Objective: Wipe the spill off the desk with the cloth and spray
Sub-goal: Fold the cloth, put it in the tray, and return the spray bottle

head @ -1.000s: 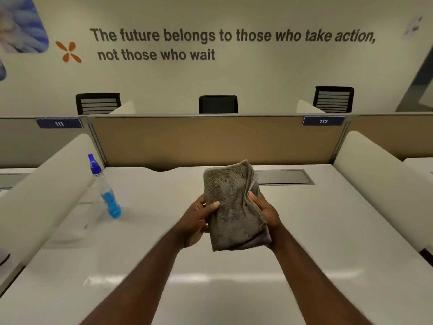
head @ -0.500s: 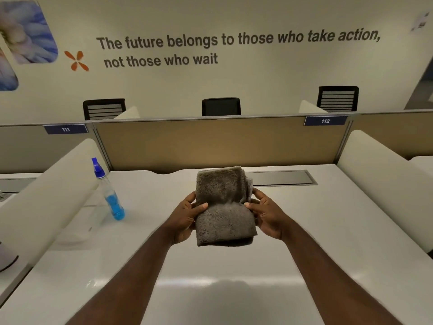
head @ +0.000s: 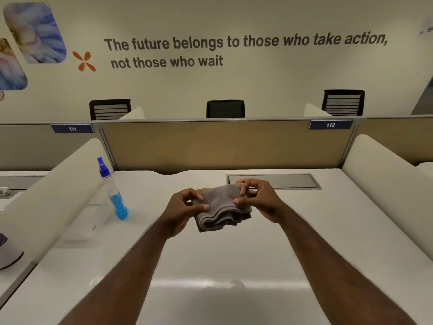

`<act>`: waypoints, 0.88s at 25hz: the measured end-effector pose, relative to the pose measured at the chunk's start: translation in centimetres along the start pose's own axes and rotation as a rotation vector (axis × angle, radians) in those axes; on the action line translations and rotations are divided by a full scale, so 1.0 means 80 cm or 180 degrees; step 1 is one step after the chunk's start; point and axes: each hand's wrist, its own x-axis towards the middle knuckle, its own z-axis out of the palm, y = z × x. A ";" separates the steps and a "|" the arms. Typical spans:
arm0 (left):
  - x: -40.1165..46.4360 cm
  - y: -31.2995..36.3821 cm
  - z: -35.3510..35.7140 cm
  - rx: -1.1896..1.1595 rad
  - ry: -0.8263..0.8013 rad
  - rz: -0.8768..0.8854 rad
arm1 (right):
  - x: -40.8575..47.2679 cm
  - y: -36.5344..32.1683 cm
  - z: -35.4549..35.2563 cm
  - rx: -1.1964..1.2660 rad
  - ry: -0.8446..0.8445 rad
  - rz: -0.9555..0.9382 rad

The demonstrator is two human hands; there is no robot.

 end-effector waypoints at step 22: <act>-0.118 -0.080 -0.040 0.0936 0.1048 -0.0846 | 0.024 0.082 0.180 0.0738 -0.0207 0.0943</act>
